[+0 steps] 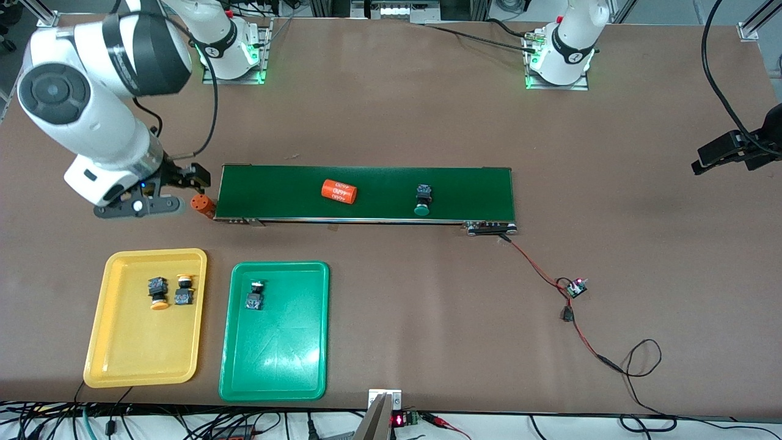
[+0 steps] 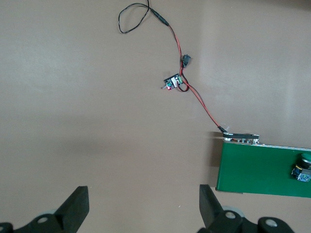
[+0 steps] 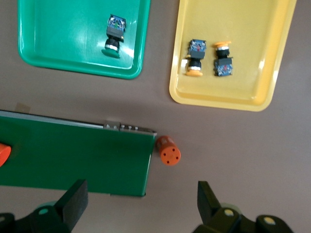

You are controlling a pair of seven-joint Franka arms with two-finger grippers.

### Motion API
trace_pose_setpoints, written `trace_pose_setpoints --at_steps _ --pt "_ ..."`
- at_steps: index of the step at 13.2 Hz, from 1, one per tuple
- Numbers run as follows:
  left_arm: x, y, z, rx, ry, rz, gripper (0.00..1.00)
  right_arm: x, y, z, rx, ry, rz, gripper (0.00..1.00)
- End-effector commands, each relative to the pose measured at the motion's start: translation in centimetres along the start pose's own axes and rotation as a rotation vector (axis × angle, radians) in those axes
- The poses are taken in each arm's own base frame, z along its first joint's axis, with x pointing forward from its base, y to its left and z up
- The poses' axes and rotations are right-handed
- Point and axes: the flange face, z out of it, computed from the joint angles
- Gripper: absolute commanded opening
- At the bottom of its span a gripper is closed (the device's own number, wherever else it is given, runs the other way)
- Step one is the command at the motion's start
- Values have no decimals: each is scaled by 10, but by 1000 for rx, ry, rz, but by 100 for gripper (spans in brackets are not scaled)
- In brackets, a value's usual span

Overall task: Sort buttons by color to trays
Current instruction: 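Raise the right gripper from the yellow tray toward the belt end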

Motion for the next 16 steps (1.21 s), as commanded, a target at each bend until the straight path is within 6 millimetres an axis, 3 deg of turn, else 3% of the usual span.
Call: trace_pose_setpoints --at_steps 1,6,8,12,16 --pt "3 0 -1 6 19 15 100 -44 -7 -5 13 11 41 100" --pt "6 -1 2 5 30 13 100 -97 -6 -8 88 90 108 100" --pt "6 1 0 5 33 18 100 -110 -4 -10 77 121 99 100" --pt "2 5 -3 6 28 27 100 -108 44 -10 87 87 80 100" --pt "4 3 -1 9 33 27 100 -101 46 -7 98 73 104 100"
